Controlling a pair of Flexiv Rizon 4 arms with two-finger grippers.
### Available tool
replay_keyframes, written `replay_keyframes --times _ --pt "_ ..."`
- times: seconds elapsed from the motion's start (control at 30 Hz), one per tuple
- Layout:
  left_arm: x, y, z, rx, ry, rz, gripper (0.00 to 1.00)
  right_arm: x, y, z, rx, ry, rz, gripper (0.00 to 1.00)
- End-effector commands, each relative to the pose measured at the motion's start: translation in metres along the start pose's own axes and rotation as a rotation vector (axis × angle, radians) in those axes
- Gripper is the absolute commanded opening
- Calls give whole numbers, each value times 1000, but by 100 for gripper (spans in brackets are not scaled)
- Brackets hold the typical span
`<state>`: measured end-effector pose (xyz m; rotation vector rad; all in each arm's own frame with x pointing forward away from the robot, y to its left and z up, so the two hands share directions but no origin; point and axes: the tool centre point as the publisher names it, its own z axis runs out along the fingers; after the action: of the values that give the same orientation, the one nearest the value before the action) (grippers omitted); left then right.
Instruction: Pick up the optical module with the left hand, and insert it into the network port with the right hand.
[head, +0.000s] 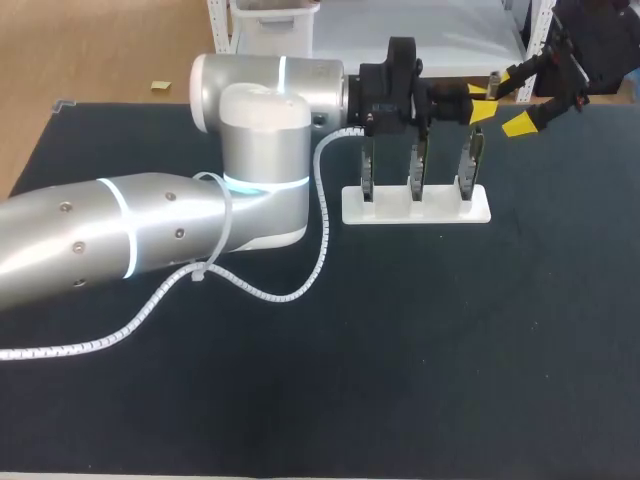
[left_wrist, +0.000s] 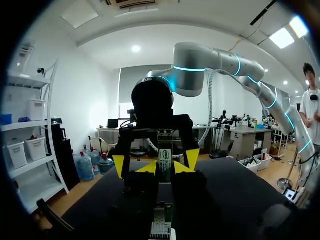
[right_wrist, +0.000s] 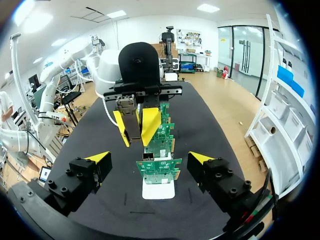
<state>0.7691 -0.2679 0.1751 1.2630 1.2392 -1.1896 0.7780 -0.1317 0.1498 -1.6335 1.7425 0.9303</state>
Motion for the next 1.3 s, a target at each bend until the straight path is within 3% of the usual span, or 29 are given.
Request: replay_keyframes --times 0.03,0.9,1.3 --pt "1 2 2 -1 -1 -1 0 0 2 0 4 1 0 100" --pt "3 4 1 -14 -5 -12 0 0 2 0 4 1 0 100" --pt "3 4 1 -14 -5 -12 0 -2 -10 -30 87 -27 12 100"
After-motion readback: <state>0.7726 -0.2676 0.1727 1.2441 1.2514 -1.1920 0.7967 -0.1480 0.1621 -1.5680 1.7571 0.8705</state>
